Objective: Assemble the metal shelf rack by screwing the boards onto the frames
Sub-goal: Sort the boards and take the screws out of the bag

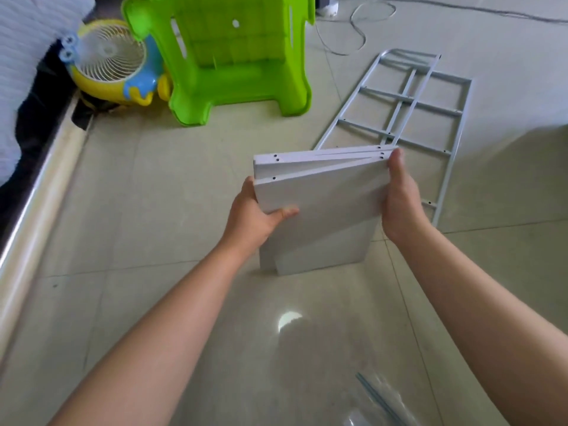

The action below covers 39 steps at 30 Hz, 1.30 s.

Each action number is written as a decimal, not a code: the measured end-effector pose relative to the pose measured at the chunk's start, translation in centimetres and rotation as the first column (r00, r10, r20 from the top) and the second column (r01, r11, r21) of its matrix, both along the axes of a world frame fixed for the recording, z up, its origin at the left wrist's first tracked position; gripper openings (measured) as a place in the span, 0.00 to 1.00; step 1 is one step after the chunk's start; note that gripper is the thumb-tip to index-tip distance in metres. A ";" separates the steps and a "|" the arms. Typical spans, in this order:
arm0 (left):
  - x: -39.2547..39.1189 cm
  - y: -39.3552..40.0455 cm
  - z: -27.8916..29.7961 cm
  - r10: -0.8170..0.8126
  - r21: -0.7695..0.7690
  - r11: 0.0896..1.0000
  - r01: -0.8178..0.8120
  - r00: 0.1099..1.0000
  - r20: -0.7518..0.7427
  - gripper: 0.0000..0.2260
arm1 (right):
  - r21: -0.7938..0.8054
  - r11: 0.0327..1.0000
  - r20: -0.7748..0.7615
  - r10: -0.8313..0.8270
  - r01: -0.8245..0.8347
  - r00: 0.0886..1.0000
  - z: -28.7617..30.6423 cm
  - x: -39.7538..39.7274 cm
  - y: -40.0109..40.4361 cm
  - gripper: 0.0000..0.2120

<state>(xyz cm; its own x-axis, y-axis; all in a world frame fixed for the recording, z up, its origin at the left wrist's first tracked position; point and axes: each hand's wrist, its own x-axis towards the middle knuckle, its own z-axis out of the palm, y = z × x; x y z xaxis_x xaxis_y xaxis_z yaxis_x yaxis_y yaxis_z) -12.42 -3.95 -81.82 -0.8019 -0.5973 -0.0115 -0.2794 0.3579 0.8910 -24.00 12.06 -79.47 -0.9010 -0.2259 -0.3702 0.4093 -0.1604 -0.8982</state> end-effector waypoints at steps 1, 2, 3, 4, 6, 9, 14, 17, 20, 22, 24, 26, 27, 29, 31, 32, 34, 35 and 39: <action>-0.1 -0.1 -0.2 0.011 -0.007 1.000 -0.011 1.000 -0.004 0.25 | 0.019 1.000 -0.014 -0.008 0.008 1.000 0.0 0.1 -0.3 0.13; -0.1 -0.1 -0.3 0.014 -0.018 1.000 -0.014 1.000 -0.001 0.26 | 0.020 1.000 -0.015 -0.017 0.017 1.000 0.0 0.3 -0.6 0.12; -0.1 -0.1 -0.2 0.022 -0.031 0.999 -0.021 1.000 0.001 0.27 | 0.014 1.000 -0.017 -0.022 0.022 1.000 0.0 0.2 -0.7 0.11; 0.0 0.0 0.0 0.026 -0.034 0.999 -0.026 1.000 -0.009 0.28 | 0.004 1.000 -0.022 -0.020 0.020 1.000 0.1 0.1 -0.7 0.10; 0.2 0.5 0.9 0.041 -0.002 0.999 -0.041 0.994 -0.098 0.30 | -0.008 1.000 -0.047 0.002 -0.002 0.999 0.6 -0.1 -0.5 0.07; -0.2 1.0 2.1 0.128 0.032 0.992 -0.124 0.966 -0.225 0.25 | 0.089 0.996 -0.129 0.024 -0.012 0.991 1.6 -0.7 -0.2 0.09; -1.7 2.3 3.7 0.224 -0.206 0.941 -0.268 0.951 -0.212 0.15 | 0.458 0.886 -0.413 0.142 0.070 0.900 1.7 -0.7 -0.3 0.08; -1.5 1.1 3.1 0.028 -0.744 0.658 -0.115 0.991 -0.128 0.19 | 0.660 0.729 -0.613 0.384 0.181 0.690 1.6 -0.4 0.1 0.17; -0.6 1.2 4.8 -0.018 -0.829 0.500 0.253 0.959 0.282 0.29 | 0.793 0.541 -0.605 0.648 0.279 0.463 2.1 -0.4 0.6 0.26; -0.3 1.4 6.0 0.004 -0.748 0.479 0.461 0.850 0.526 0.34 | 0.894 0.375 -0.446 0.788 0.244 0.424 3.0 0.0 0.9 0.33; -0.3 1.4 6.1 -0.010 -0.703 0.452 0.549 0.791 0.612 0.31 | 0.965 0.185 -0.240 0.911 0.187 0.336 3.9 0.2 1.6 0.36; -0.6 1.6 6.5 -0.010 -0.718 0.429 0.548 0.798 0.602 0.21 | 0.982 0.027 -0.072 0.970 0.189 0.231 5.1 -0.1 2.3 0.29; -0.8 1.7 6.7 -0.027 -0.713 0.429 0.555 0.797 0.603 0.16 | 0.981 -0.018 -0.020 0.981 0.195 0.192 5.6 -0.2 2.5 0.25; -1.1 2.0 7.4 -0.093 -0.642 0.464 0.610 0.754 0.650 0.13 | 0.980 -0.065 0.039 0.989 0.187 0.139 6.3 -0.2 2.5 0.20; -1.1 1.7 7.8 -0.178 -0.576 0.480 0.662 0.716 0.675 0.15 | 0.987 -0.069 0.056 0.994 0.143 0.093 6.8 -0.1 2.0 0.17; -1.1 1.5 7.9 -0.222 -0.563 0.472 0.679 0.709 0.669 0.15 | 0.988 -0.082 0.073 0.995 0.135 0.066 6.9 -0.1 1.7 0.17; -1.0 1.3 7.9 -0.277 -0.573 0.445 0.688 0.715 0.643 0.16 | 0.981 -0.124 0.121 0.992 0.147 0.029 7.1 -0.2 2.0 0.18; -1.1 1.4 7.9 -0.292 -0.589 0.428 0.685 0.722 0.628 0.16 | 0.981 -0.118 0.116 0.993 0.156 0.024 7.2 -0.2 2.6 0.18; -3.9 4.1 8.5 -0.496 -0.787 0.240 0.568 0.769 0.403 0.18 | 0.973 -0.030 0.011 0.996 0.230 0.086 8.3 -1.3 7.5 0.17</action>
